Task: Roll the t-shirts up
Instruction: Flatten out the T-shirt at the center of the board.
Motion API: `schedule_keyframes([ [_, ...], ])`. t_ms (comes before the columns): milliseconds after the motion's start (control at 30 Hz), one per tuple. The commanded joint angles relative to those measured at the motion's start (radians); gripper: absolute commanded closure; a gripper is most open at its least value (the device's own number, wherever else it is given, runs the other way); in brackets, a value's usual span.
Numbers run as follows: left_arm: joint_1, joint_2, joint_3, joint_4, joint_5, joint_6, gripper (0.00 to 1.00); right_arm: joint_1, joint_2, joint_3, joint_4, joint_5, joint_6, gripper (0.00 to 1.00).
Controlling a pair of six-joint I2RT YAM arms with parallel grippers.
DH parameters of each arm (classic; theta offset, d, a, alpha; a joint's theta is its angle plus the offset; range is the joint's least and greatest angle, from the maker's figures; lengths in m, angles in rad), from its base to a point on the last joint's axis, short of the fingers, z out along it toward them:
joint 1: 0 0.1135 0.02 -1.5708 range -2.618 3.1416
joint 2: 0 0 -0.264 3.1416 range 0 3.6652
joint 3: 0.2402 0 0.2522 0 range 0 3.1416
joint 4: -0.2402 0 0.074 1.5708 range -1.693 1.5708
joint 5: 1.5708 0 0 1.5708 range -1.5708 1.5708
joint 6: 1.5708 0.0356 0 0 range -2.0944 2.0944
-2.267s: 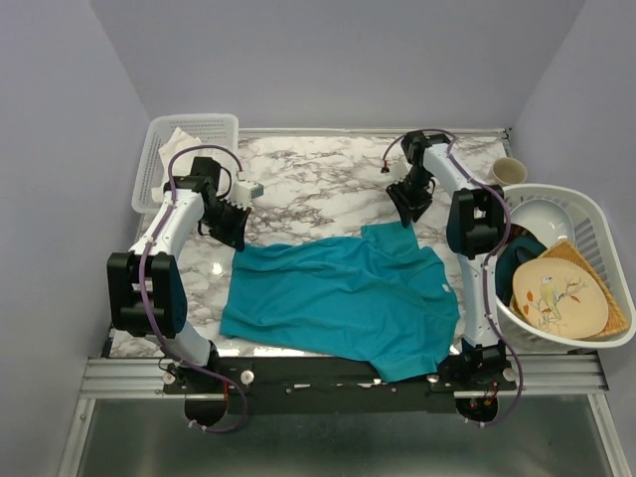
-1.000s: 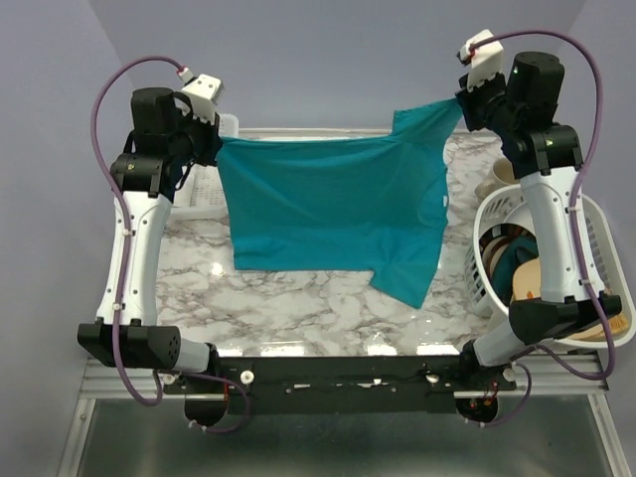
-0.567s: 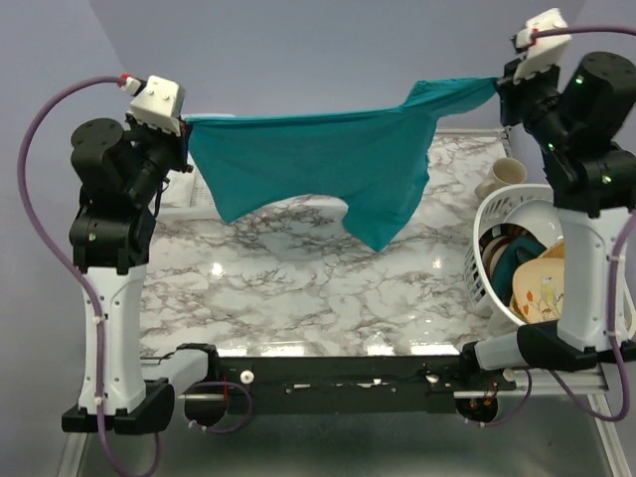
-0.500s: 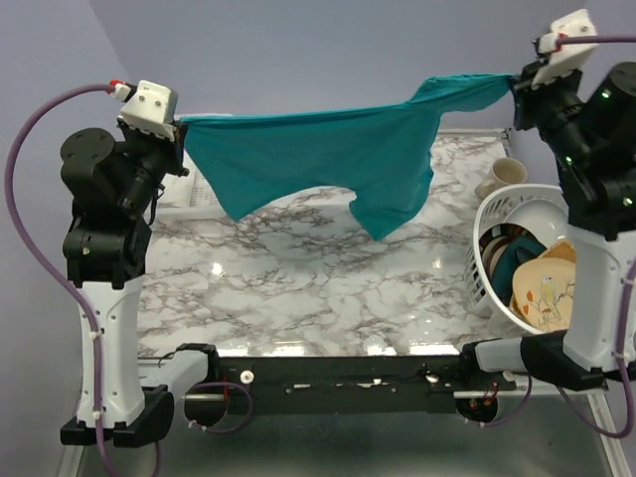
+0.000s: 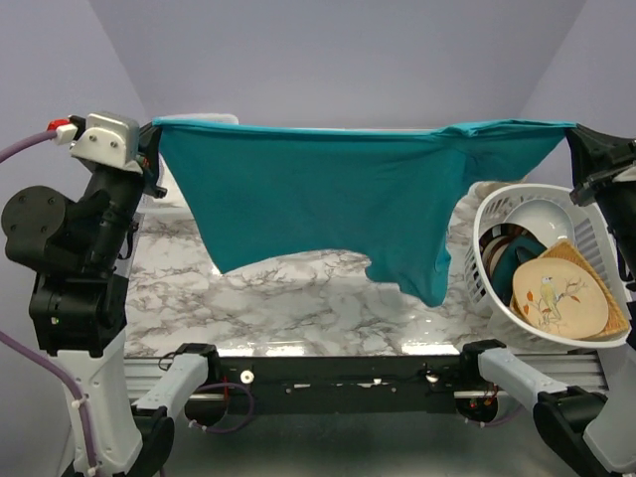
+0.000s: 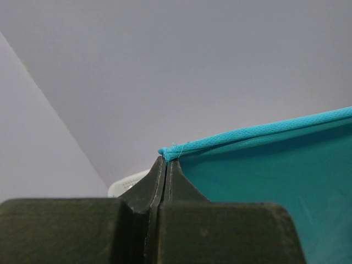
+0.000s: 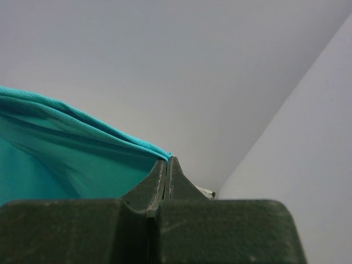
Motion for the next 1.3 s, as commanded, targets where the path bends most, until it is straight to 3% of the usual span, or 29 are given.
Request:
schedule_keyframes([
  [0,0.006,-0.069,0.071,-0.032,-0.006,0.041,1.0,-0.006,-0.087,-0.004,-0.036,0.009,-0.04,1.0],
  [200,0.008,-0.147,0.115,-0.035,0.051,0.009,1.0,-0.008,-0.187,0.003,-0.062,-0.062,-0.059,1.0],
  [533,0.061,-0.129,0.189,-0.011,0.097,-0.073,1.0,-0.017,-0.219,-0.118,0.006,0.199,-0.057,1.0],
  [633,0.074,-0.104,0.155,-0.009,0.149,-0.076,1.0,-0.017,-0.186,-0.174,0.044,0.218,-0.096,1.0],
  [867,0.079,-0.038,-0.119,0.038,0.244,-0.09,1.0,-0.017,-0.071,-0.36,0.219,0.107,-0.042,1.0],
  [1000,0.079,0.039,-0.144,0.055,0.265,-0.1,1.0,-0.012,0.048,-0.321,0.225,-0.015,0.021,1.0],
  [1267,0.079,0.128,-0.087,0.107,0.278,-0.151,1.0,0.112,0.199,-0.25,0.286,0.07,-0.05,1.0],
])
